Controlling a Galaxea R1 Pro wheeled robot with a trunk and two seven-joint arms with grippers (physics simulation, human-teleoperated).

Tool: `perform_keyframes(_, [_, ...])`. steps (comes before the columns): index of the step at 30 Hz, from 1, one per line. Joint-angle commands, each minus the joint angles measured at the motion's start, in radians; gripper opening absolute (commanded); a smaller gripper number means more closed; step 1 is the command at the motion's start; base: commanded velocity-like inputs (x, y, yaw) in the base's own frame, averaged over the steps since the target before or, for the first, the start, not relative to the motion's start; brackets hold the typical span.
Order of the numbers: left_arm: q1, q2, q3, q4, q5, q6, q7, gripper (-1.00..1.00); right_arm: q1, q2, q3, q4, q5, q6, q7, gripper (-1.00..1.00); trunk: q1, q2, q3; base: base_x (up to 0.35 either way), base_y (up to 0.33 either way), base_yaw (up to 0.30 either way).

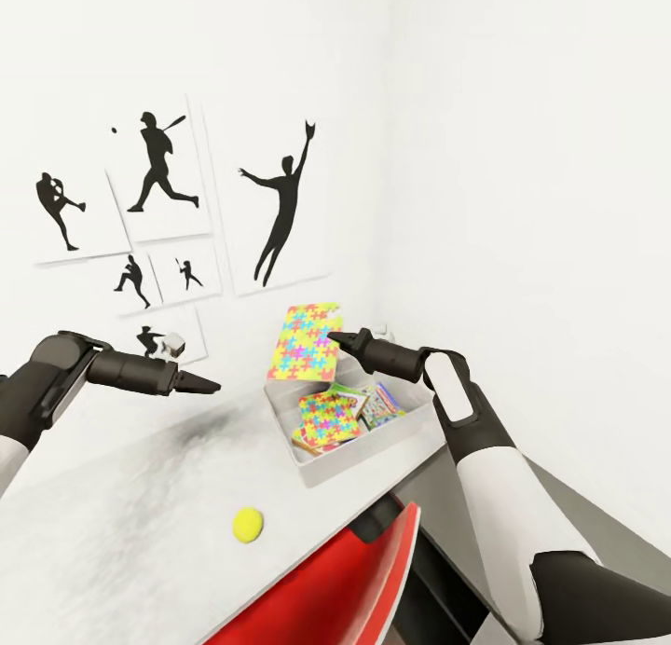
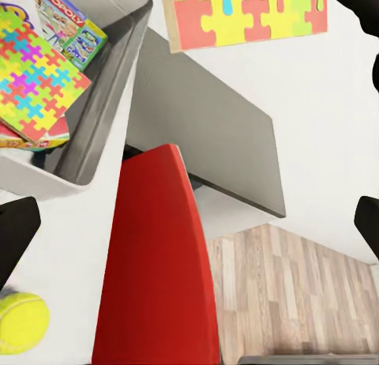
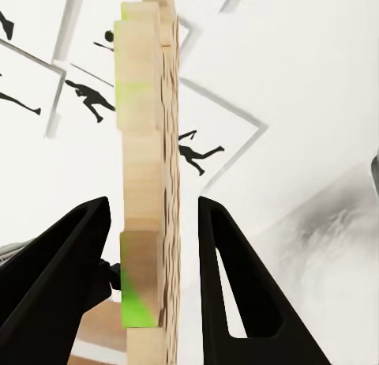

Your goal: Put all the toys in the child's room - the three board games (two on the bed and one on the table), the two jigsaw puzzles on the table, and the tennis ball on the table - inside the toy box on the table in the child's room.

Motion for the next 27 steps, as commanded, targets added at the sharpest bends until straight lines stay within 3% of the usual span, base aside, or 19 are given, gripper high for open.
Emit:
perform_keyframes(1, [-0.001,0.002,-0.005,0.0,0.007,0.011,0.0,1.0,-0.001,0.001,-0.002,0.0,0.005,0.004,0.005,-1.0,0.001,-0.002,-0.002,0.224,0.093,0.0])
perform_keyframes(10, [-0.001,0.002,-0.007,0.0,0.007,0.011,0.0,1.0,-0.001,0.003,-0.002,0.0,0.006,0.004,0.004,-1.0,0.001,-0.002,-0.002,0.149,0.058,0.0])
perform_keyframes(27, [-0.001,0.002,-0.003,0.0,0.007,0.011,0.0,1.0,-0.001,0.003,-0.002,-0.001,0.005,0.004,0.004,-1.0,0.001,-0.002,-0.002,0.016,-0.046,0.0])
